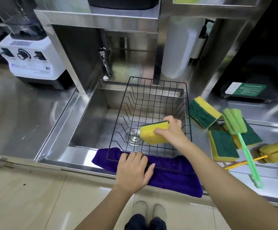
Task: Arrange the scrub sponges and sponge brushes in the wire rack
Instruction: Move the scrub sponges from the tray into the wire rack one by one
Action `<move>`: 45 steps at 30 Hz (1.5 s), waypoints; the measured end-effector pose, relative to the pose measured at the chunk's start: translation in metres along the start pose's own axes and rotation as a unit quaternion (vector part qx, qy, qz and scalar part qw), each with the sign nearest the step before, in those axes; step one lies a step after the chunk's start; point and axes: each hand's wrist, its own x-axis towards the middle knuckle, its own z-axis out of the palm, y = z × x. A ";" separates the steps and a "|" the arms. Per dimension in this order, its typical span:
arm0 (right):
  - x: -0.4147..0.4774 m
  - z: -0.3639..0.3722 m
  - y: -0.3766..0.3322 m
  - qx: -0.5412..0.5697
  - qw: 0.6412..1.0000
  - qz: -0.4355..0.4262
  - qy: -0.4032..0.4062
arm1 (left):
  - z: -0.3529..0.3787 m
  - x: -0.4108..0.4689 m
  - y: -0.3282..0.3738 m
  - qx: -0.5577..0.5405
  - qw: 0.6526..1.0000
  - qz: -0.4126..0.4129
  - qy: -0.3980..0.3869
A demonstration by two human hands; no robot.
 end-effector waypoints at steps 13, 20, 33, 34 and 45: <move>0.008 0.001 -0.007 -0.163 0.961 0.079 -0.208 | 0.001 -0.001 0.000 -0.006 1.000 0.001 -0.004; 0.006 0.036 0.009 -0.238 0.961 -0.100 -0.099 | 0.000 0.000 0.001 -0.003 1.000 -0.004 -0.008; 0.020 0.028 0.015 -0.020 0.962 -0.093 -0.255 | 0.000 0.000 0.001 0.002 1.000 -0.004 -0.017; 0.022 0.028 0.014 -0.034 0.960 -0.099 -0.259 | 0.000 0.000 0.001 0.003 1.000 -0.003 -0.018; 0.028 0.019 0.010 -0.218 0.935 -0.144 -0.240 | -0.003 0.002 0.001 0.001 0.998 -0.005 -0.059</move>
